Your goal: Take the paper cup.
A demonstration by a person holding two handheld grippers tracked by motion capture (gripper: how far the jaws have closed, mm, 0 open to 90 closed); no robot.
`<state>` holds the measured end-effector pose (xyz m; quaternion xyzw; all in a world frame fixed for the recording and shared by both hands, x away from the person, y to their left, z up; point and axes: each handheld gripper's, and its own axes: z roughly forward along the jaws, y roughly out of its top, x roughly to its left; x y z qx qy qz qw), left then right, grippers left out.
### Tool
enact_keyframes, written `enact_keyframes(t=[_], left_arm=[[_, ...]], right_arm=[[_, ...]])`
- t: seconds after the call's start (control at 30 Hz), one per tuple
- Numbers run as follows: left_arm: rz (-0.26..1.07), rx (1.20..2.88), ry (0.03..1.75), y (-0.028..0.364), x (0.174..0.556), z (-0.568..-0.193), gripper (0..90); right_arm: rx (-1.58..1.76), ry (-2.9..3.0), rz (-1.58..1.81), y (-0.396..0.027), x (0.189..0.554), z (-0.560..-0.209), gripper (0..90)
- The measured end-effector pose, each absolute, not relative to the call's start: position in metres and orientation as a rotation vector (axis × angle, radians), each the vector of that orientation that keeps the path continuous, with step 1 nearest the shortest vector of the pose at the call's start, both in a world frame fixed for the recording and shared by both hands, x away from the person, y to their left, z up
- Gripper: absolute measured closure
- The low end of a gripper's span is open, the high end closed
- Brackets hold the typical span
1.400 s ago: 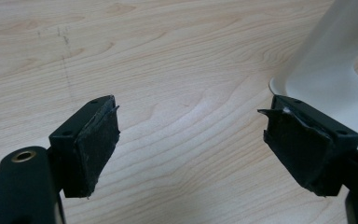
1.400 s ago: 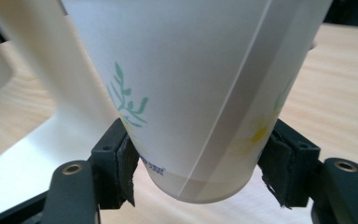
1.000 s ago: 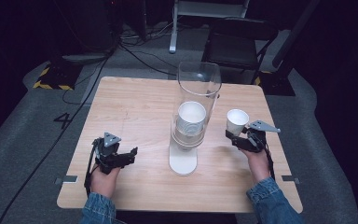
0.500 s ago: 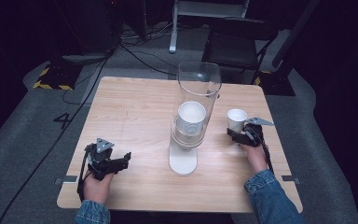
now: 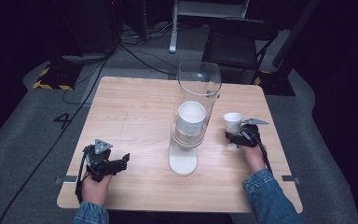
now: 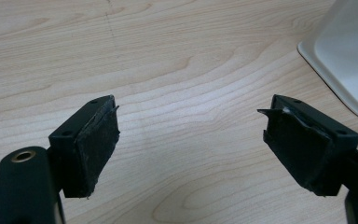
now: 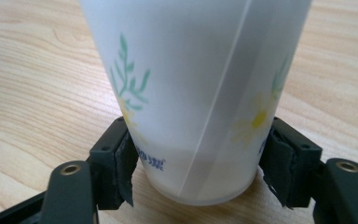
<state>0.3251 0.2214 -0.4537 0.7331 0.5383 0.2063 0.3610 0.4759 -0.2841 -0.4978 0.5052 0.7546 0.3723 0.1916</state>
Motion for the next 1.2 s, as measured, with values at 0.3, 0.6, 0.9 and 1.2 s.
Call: enact_keyframes(t=[0.3, 0.6, 0.9, 1.2], left_arm=[[0.525, 1.891, 1.381, 0.218, 0.328, -0.454, 17.8], [0.515, 1.89, 1.379, 0.217, 0.331, -0.454, 17.8], [0.513, 1.894, 1.366, 0.214, 0.337, -0.453, 17.8], [0.503, 1.894, 1.357, 0.214, 0.34, -0.451, 17.8]], right_arm=[[1.434, 2.148, 1.03, -0.286, 0.475, -0.499, 26.7], [1.432, 2.145, 1.051, -0.288, 0.472, -0.494, 14.3], [1.425, 2.129, 1.072, -0.297, 0.455, -0.471, 8.4], [1.379, 2.097, 1.153, -0.309, 0.43, -0.444, 7.8]])
